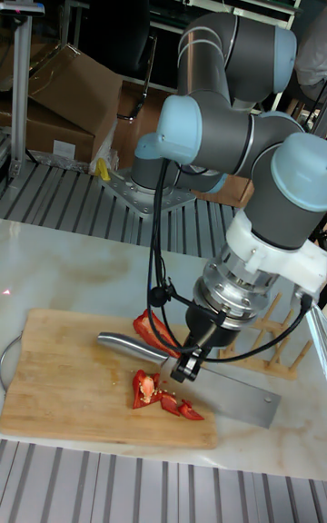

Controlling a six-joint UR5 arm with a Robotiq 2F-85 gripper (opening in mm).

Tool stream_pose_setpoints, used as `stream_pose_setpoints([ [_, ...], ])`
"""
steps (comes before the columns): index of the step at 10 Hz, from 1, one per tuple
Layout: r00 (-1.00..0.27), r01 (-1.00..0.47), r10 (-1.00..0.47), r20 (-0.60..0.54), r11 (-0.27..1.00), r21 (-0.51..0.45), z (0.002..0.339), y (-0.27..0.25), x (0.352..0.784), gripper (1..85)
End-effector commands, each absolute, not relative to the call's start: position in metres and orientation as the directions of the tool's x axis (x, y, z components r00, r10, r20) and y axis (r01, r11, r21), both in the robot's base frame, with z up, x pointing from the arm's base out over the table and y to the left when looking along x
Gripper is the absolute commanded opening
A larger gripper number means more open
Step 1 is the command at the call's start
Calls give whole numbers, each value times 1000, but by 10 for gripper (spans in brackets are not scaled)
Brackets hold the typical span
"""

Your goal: Chop the chili peppers

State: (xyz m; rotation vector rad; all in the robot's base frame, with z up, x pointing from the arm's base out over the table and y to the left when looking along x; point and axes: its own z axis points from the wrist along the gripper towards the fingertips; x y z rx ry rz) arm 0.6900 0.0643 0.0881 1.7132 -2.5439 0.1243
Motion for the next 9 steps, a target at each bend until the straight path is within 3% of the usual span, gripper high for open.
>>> stream_pose_setpoints([
  [1,-365,-931,-924,113,365,-16,79,64,689,13],
  [9,-339,-940,-932,130,341,-2,81,43,680,13],
])
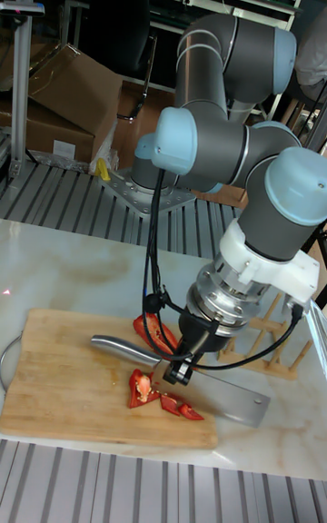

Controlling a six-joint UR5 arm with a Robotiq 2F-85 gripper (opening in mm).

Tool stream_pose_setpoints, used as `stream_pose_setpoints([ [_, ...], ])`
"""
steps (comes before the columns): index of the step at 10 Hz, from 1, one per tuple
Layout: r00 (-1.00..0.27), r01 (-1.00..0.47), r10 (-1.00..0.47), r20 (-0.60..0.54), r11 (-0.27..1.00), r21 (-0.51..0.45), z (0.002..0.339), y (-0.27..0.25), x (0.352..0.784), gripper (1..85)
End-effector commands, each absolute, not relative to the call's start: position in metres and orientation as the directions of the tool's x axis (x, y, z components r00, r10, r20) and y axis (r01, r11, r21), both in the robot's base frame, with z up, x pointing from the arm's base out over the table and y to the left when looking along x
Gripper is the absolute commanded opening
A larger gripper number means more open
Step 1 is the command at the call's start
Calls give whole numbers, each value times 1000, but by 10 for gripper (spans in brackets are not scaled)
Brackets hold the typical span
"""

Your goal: Chop the chili peppers

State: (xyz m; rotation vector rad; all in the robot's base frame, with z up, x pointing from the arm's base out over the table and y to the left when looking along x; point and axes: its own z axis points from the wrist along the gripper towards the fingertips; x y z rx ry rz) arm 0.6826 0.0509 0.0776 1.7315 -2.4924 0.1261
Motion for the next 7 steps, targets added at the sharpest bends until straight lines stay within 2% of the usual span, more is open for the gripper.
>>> stream_pose_setpoints([
  [1,-332,-943,-935,126,334,-2,79,38,679,13],
  [5,-310,-950,-942,127,313,1,80,15,676,13],
  [7,-333,-941,-939,82,336,27,83,24,673,13],
])
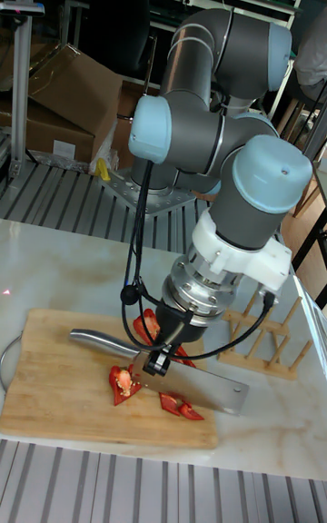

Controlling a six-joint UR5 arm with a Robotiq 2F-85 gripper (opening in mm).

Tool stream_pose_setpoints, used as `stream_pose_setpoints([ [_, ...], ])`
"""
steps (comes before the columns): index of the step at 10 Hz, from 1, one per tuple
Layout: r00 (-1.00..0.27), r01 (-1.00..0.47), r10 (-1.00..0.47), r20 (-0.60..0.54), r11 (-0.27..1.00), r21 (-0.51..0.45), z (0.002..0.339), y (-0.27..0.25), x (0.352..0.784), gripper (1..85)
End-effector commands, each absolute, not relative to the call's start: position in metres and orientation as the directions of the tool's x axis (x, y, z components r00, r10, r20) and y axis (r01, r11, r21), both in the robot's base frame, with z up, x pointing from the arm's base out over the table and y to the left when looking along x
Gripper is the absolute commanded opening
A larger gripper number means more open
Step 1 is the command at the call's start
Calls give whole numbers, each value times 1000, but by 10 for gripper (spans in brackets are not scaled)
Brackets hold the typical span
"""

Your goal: Chop the chili peppers

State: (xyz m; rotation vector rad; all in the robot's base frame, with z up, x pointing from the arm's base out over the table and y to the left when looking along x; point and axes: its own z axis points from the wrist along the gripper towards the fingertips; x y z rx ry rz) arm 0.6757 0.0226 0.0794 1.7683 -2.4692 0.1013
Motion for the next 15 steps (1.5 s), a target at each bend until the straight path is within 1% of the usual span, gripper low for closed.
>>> stream_pose_setpoints([
  [1,-350,-935,-934,69,353,39,86,27,672,13],
  [3,-356,-932,-929,103,361,40,101,16,673,13],
  [7,-342,-936,-924,169,351,21,111,-9,667,13],
  [10,-431,-901,-880,202,433,-36,109,-28,671,13],
  [12,-442,-894,-876,191,448,-15,100,-27,669,13],
  [14,-446,-887,-870,210,461,25,99,-23,661,13],
  [15,-443,-888,-867,229,460,22,101,-26,661,13],
])
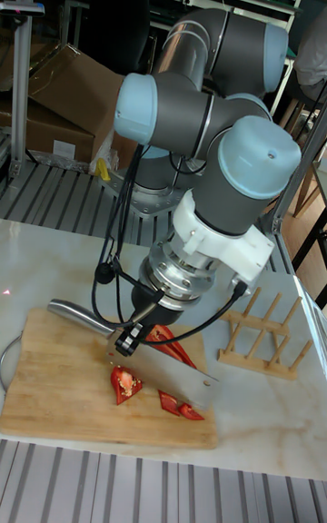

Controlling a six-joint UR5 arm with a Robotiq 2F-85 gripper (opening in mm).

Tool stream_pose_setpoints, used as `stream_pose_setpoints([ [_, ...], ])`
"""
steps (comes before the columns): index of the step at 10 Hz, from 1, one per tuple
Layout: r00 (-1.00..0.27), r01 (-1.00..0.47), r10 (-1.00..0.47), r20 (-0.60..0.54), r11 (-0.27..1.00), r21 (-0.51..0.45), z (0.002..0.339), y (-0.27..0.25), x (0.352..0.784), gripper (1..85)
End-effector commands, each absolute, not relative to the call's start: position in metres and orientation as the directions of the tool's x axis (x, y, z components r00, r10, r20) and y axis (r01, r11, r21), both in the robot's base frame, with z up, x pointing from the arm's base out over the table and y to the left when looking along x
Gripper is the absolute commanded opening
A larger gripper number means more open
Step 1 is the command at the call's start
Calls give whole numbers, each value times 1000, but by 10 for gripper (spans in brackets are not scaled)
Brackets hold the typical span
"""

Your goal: Chop the chili peppers

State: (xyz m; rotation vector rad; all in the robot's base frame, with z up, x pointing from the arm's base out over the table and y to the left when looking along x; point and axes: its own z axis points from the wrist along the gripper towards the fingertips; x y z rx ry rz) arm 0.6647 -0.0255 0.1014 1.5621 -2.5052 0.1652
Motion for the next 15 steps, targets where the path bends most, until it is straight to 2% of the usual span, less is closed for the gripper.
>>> stream_pose_setpoints([
  [1,-443,-887,-865,237,460,21,102,-26,661,13],
  [5,-454,-887,-861,228,462,-21,109,-19,674,13],
  [15,-446,-887,-855,264,462,-1,96,-19,677,13],
])
